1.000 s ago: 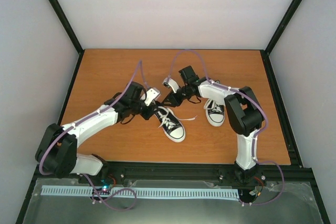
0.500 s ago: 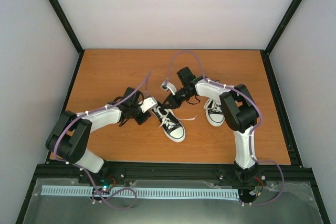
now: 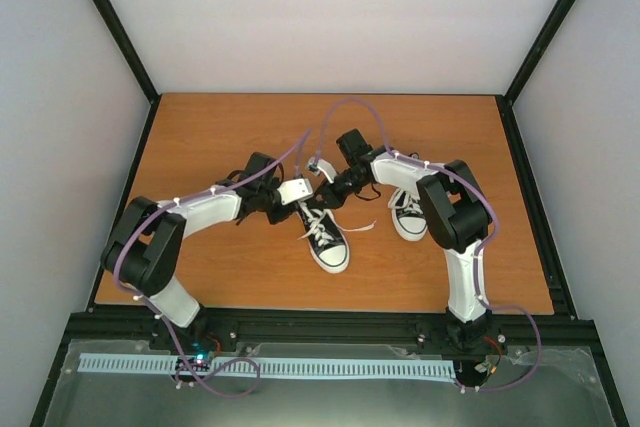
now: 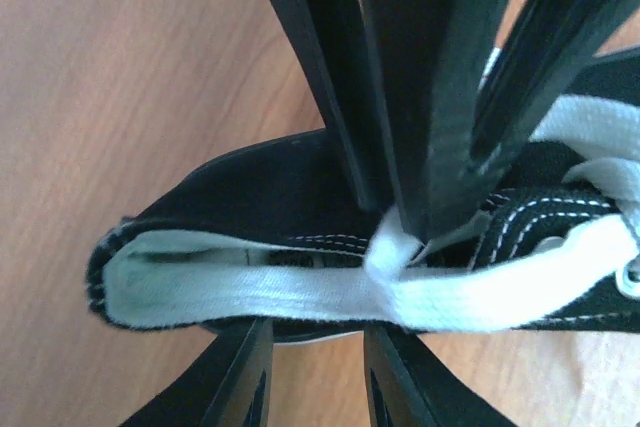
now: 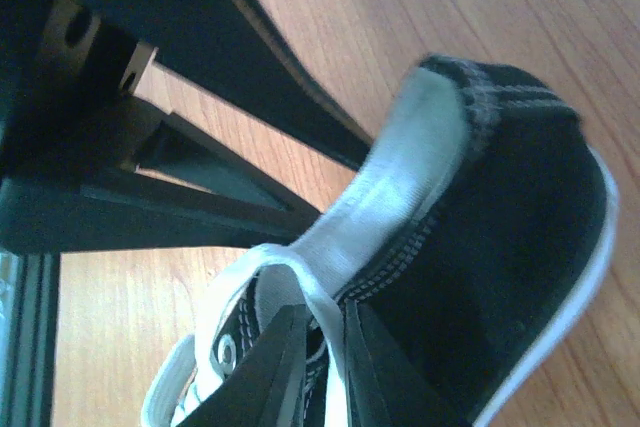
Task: Tie the shoes
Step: Wrap the shoelace around the shoelace.
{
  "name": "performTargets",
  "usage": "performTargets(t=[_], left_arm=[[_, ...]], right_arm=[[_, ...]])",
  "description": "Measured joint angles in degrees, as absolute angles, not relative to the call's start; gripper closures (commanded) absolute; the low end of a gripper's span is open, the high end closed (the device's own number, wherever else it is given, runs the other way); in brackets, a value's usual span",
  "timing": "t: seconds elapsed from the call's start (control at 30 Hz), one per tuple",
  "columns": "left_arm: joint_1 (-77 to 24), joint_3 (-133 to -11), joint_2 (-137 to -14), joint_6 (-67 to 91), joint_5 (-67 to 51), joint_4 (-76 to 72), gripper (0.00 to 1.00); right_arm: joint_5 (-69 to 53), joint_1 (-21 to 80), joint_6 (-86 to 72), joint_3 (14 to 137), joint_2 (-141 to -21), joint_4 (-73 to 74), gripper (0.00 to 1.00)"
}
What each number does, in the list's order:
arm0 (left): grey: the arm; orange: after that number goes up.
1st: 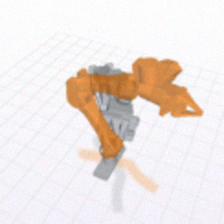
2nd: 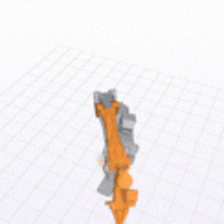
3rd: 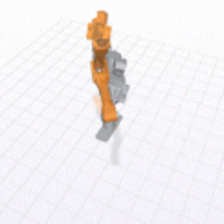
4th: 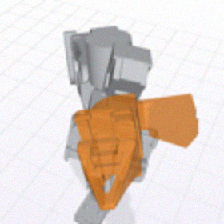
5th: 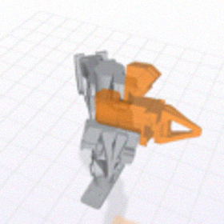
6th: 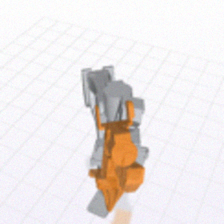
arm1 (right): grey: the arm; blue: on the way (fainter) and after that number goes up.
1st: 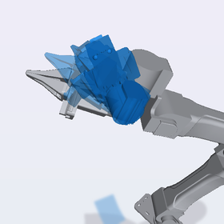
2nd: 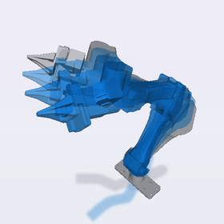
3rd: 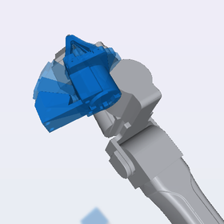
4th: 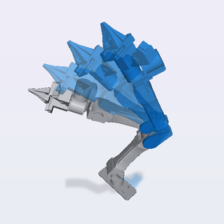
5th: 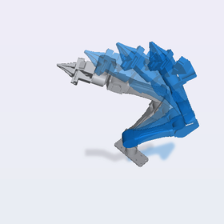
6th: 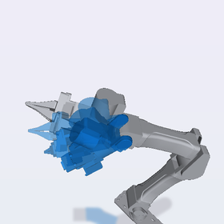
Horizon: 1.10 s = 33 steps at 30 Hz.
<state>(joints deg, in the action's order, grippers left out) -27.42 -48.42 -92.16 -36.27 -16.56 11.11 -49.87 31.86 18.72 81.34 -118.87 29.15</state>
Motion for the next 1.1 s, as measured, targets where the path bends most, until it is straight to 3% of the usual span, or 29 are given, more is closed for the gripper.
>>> performTargets(t=[0.1,0.33,0.6,0.77,0.97,1.1], left_arm=[[-27.4,-50.6,-93.4,-37.8,-17.1,11.4,0.71],[-27.4,-54.2,-93.8,-39.9,-21.3,15.9,0.7],[-27.3,-56.4,-87.9,-39.9,-32.2,31.3,0.5],[-27.3,-56.7,-86.8,-33.3,-36.2,32.2,0.4],[-27.3,-56.6,-85.4,-28.2,-36.7,27.8,0.41],[-27.3,-55.0,-83.9,-25.0,-35.6,26.1,0.6]], right_arm=[[-49.3,31.9,18.6,80.8,-118.9,28.3,0.97],[-48.1,30.9,17.5,77.2,-116.7,26.9,0.97],[-47.7,29.6,16.1,73.8,-108.0,27.2,0.97],[-47.2,29.7,14.4,71.0,-103.1,27.0,0.97],[-47.4,31.1,10.0,67.6,-99.7,24.4,0.97],[-46.8,33.3,1.5,63.7,-99.3,18.6,0.97]])
